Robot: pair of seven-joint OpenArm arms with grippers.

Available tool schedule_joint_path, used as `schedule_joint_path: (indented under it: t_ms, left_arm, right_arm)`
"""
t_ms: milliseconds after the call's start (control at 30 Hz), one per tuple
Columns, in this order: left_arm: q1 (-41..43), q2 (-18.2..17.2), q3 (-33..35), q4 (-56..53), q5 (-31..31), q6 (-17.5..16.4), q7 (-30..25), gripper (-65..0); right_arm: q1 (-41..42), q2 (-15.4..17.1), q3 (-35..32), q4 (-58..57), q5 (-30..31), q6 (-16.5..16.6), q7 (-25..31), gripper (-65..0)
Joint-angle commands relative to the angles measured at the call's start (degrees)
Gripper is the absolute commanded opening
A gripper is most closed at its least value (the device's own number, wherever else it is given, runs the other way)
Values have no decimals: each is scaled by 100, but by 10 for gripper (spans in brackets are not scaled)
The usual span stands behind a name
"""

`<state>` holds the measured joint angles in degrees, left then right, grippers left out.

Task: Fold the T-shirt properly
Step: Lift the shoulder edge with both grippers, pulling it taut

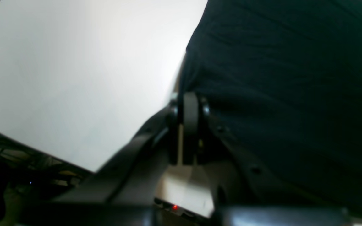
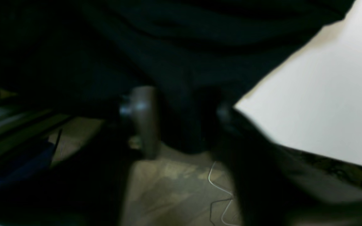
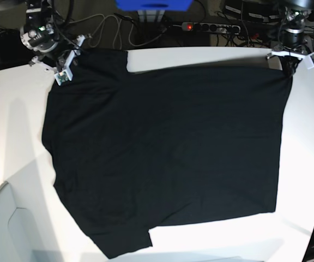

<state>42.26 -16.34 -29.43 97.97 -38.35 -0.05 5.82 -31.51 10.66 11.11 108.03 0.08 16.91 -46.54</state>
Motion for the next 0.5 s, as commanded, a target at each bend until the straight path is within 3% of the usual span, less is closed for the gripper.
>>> schedule_joint_path:
  t_ms: [0, 33, 133, 233, 467]
  left_arm:
    - [60, -76, -59, 80, 6, 1, -156, -650]
    - [60, -76, -59, 80, 6, 1, -156, -650]
    - [60, -76, -59, 80, 6, 1, -156, -650]
    - [60, -76, -59, 80, 6, 1, -156, -650]
    - [112, -94, -68, 132, 6, 1, -156, -650]
  right_arm:
    - [-1, 64, 18, 76, 6, 125, 35, -584]
    - [-1, 64, 18, 76, -3, 125, 35, -646]
    - [-1, 73, 18, 94, -3, 151, 26, -639]
    - [-45, 73, 80, 279, -12, 450, 26, -646]
    - [-476, 47, 335, 1193, -12, 459, 26, -646]
